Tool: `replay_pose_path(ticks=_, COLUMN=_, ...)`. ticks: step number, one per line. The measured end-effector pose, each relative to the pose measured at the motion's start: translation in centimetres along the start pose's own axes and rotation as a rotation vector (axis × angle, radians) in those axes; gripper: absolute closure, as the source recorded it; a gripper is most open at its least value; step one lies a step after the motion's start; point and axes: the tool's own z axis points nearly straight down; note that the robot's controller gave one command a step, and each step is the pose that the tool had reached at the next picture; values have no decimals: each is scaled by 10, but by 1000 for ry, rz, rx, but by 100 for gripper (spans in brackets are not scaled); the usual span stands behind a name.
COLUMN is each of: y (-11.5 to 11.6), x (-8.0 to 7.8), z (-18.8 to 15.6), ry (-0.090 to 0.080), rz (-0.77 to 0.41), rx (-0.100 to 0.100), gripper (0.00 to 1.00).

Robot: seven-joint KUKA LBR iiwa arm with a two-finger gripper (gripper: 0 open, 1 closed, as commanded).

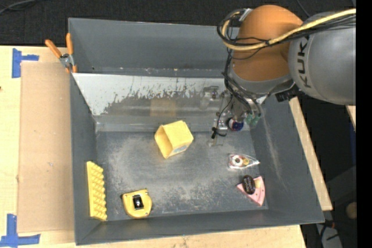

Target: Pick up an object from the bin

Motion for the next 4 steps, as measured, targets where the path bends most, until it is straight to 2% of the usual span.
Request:
replay_pose_path(ticks=1, y=0, x=-2, z=-5, ry=-8, rz=1, rx=0, gripper=0)
replay_pose_path(ticks=2, y=56, x=-5, z=48, ry=-6, rz=37, rx=-2, gripper=0)
replay_pose_path(ticks=3, y=61, x=16, z=53, ry=-2, rz=29, rx=-2, gripper=0)
replay_pose_path(ticks=4, y=58, x=19, z=59, ry=-9, rz=-20, rx=-1, gripper=0)
